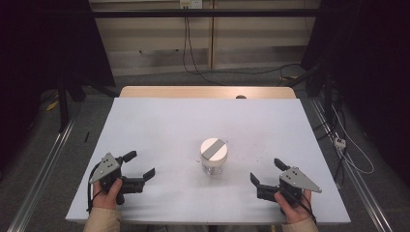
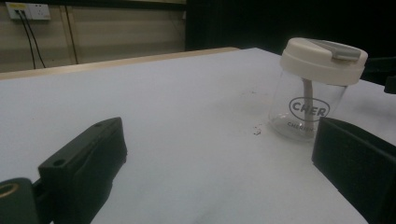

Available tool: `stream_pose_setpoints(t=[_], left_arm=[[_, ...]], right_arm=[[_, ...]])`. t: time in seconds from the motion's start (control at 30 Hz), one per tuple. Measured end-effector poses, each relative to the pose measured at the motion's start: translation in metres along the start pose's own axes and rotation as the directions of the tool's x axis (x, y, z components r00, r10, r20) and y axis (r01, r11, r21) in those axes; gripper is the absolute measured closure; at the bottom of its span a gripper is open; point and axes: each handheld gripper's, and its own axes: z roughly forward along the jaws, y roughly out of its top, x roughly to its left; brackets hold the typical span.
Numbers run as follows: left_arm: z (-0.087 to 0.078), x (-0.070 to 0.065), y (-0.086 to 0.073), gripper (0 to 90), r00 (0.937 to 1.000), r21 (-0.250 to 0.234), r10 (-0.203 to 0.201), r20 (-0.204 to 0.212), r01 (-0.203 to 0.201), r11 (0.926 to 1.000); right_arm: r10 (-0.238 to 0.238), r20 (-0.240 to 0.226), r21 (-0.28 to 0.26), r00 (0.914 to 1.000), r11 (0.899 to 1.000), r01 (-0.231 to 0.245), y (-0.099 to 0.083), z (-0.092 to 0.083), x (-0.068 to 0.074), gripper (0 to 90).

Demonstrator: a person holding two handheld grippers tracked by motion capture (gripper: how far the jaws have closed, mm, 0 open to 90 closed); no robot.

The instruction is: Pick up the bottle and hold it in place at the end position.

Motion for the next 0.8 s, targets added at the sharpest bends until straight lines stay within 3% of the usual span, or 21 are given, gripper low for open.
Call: stream_pose_setpoints(t=[0.33, 0.67, 0.8], left_arm=[[0.000, 0.000, 0.001, 2.8, 1.0000, -0.002, 0.008, 0.001, -0.008, 1.0000], [0.003, -0.001, 0.000, 2.8, 0.9998, 0.009, 0.018, 0.009, -0.018, 0.9998], [0.002, -0.001, 0.000, 2.8, 0.9997, 0.011, 0.022, 0.010, -0.022, 0.9997]], right_arm=[[0.014, -0.030, 0.002, 0.9995, 1.000, -0.014, 0.004, 0.011, 0.005, 3.1], [0.011, -0.126, -0.009, 0.9919, 1.000, -0.012, 0.017, 0.029, 0.020, 4.0], [0.012, -0.181, 0.000, 0.9834, 1.000, -0.012, 0.020, 0.039, 0.032, 4.0]])
